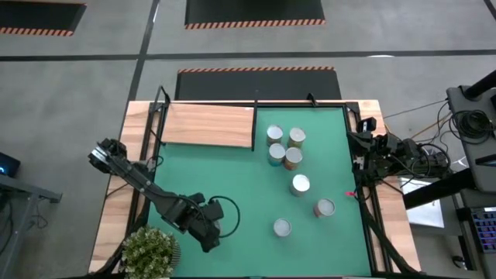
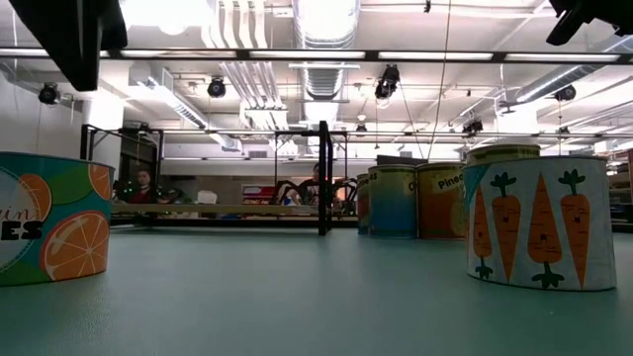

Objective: Pick and place cans onto a shelf
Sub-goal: Put the small canned oranges on the shelf

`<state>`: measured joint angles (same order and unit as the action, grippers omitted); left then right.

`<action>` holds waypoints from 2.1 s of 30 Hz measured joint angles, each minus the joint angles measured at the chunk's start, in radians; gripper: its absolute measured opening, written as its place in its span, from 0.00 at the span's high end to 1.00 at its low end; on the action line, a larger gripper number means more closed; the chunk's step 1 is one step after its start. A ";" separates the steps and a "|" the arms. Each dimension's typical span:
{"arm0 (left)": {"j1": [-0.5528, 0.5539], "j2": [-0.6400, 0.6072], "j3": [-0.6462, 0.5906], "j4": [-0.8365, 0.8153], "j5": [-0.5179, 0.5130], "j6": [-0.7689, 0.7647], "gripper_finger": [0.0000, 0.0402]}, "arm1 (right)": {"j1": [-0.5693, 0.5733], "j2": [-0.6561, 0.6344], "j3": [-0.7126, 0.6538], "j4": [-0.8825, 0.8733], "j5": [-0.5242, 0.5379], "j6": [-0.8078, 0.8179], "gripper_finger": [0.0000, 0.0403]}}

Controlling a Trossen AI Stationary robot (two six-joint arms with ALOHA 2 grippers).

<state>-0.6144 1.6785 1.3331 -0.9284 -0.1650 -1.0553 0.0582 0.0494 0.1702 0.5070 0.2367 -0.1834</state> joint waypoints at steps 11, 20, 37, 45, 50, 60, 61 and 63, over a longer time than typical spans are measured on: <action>-0.014 0.058 -0.003 0.001 0.000 0.034 0.11 | 0.000 0.000 0.000 -0.003 0.000 0.000 0.98; -0.022 0.088 -0.007 0.012 -0.018 0.026 0.09 | 0.000 0.000 0.000 -0.005 0.000 0.000 0.98; -0.024 0.154 -0.008 0.055 -0.019 0.040 0.10 | 0.000 0.000 0.000 -0.007 0.000 -0.001 0.98; -0.024 0.182 -0.008 0.047 -0.019 0.042 0.11 | 0.000 0.000 0.000 -0.008 0.000 -0.003 0.98; -0.024 0.184 -0.014 0.044 -0.008 0.037 0.17 | 0.000 0.000 0.000 -0.009 0.000 -0.003 0.98; -0.023 0.183 -0.012 0.021 0.006 0.033 0.32 | 0.000 0.000 0.000 -0.009 0.000 -0.001 0.98; -0.023 0.183 -0.011 0.019 0.009 0.032 0.31 | 0.000 0.000 0.000 -0.009 0.000 -0.001 0.98; -0.019 0.183 -0.001 -0.005 0.020 0.031 0.30 | 0.000 0.000 0.000 -0.009 0.000 -0.001 0.98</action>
<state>-0.6334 1.8618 1.3321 -0.9334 -0.1451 -1.0245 0.0586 0.0493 0.1703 0.4976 0.2367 -0.1847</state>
